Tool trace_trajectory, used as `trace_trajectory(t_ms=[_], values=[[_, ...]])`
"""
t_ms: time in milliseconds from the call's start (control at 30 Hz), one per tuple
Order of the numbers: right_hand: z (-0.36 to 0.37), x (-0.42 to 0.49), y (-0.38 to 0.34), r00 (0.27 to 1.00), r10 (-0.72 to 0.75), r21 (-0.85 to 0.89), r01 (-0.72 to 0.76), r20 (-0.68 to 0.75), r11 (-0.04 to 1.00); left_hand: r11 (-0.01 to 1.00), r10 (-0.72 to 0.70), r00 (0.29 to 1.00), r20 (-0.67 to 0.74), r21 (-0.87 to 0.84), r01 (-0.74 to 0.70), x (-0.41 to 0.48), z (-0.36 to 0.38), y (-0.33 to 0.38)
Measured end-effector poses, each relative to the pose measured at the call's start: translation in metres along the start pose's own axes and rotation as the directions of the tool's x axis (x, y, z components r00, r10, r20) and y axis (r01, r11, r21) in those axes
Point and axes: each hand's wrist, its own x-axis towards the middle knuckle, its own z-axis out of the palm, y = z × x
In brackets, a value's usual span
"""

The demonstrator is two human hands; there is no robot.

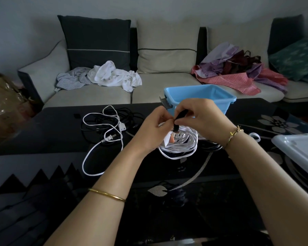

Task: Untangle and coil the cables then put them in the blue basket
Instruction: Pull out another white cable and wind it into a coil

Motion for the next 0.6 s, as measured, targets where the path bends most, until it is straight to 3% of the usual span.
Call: trace_trajectory(t_ms=[233,500,600], values=[[0.003,-0.001,0.008,0.991,0.13,0.235,-0.127,0.004,0.964,0.997,0.014,0.998,0.064,0.072,-0.018,0.0,0.001,-0.004],[0.017,0.002,0.012,0.955,0.296,0.629,-0.212,-0.03,0.748,1.0,0.017,0.996,0.082,-0.018,-0.016,0.0,0.001,-0.001],[0.023,0.003,0.015,0.928,0.371,0.683,-0.28,0.015,0.674,0.998,0.03,0.995,0.091,0.058,-0.035,0.0,0.001,-0.004]])
